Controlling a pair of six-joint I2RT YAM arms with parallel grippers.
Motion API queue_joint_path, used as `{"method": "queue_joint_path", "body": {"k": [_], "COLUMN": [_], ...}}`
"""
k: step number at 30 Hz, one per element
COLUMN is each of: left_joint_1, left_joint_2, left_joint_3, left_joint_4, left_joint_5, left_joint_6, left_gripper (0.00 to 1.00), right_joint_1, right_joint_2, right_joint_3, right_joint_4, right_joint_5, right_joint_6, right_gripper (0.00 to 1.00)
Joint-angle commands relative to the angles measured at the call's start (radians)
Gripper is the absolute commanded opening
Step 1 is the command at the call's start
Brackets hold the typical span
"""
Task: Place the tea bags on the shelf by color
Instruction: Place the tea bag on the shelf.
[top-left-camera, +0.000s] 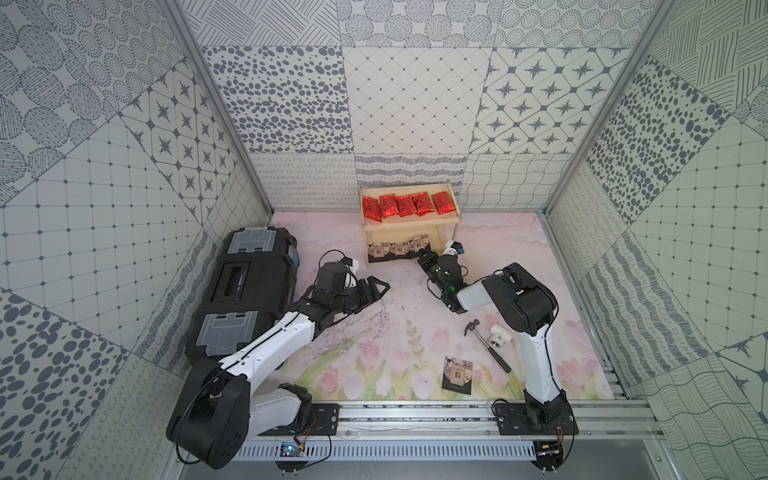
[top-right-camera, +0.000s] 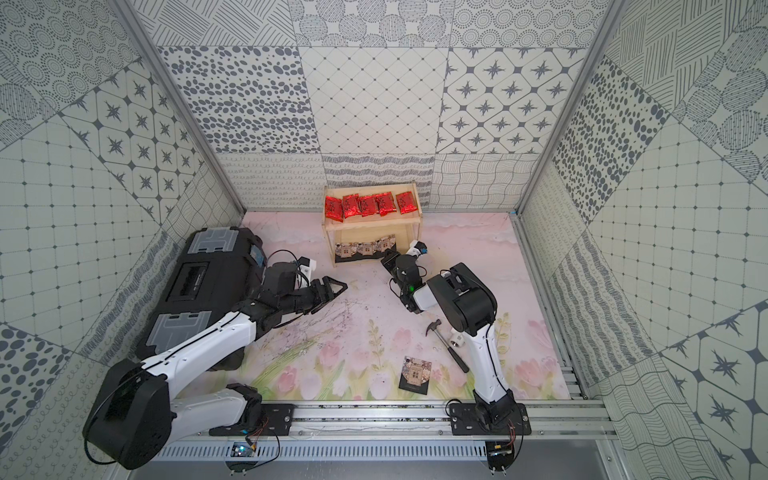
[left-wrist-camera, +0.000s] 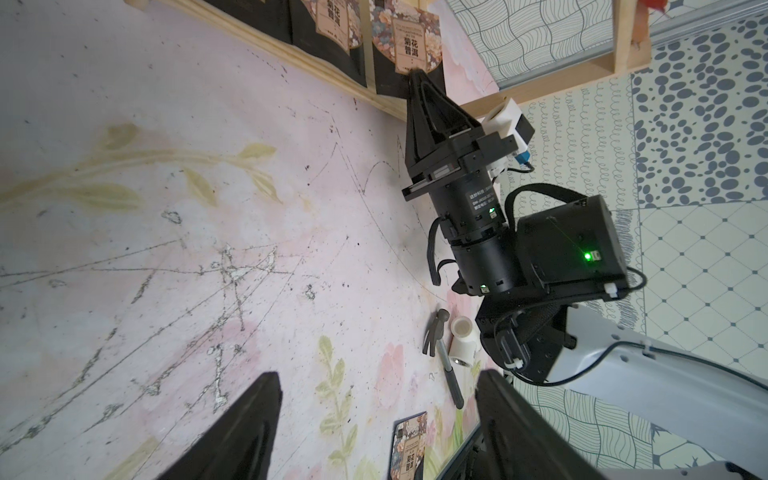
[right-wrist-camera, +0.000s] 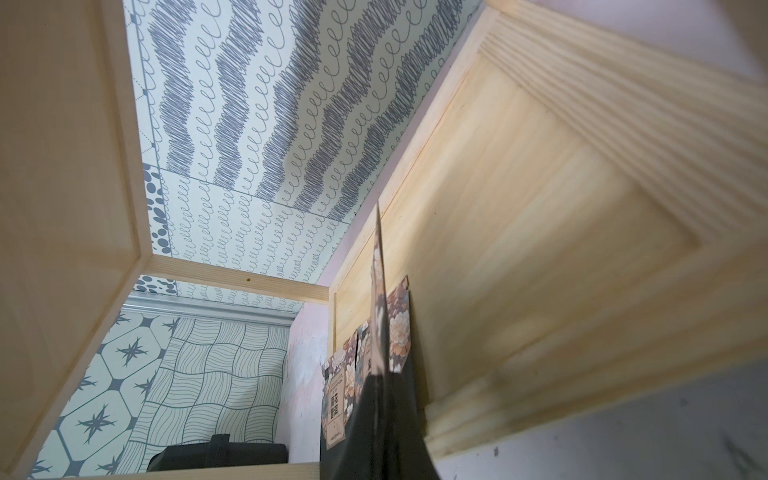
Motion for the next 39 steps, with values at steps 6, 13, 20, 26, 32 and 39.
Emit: {"method": "queue_joint_path", "body": {"k": [6, 13, 20, 26, 32, 39], "left_joint_1": [0.003, 0.003, 0.003, 0.003, 0.003, 0.003], "left_joint_2": [-0.001, -0.001, 0.000, -0.008, -0.019, -0.029], "left_joint_3": [-0.003, -0.006, -0.009, -0.014, -0.018, -0.023], "left_joint_4": [0.021, 0.026, 0.032, 0.042, 0.041, 0.044], "left_joint_5": [0.032, 0.034, 0.035, 0.036, 0.026, 0.024], "left_joint_6": [0.028, 0.029, 0.024, 0.024, 0.028, 0.028], "left_gripper": [0.79, 0.79, 0.79, 0.79, 0.79, 0.79], "right_joint_1": [-0.011, -0.016, -0.023, -0.028, -0.039, -0.074], "right_joint_2": [0.036, 0.054, 0.064, 0.044, -0.031, -0.078], "right_joint_3": [0.038, 0.052, 0.061, 0.047, 0.067, 0.147], "right_joint_4": [0.001, -0.001, -0.014, -0.033, -0.327, -0.651], "right_joint_5": [0.016, 0.012, -0.001, -0.025, -0.089, -0.197], "right_joint_6": [-0.004, 0.001, 0.009, 0.038, 0.176, 0.266], "right_gripper": [0.07, 0.09, 0.23, 0.45, 0.63, 0.69]}}
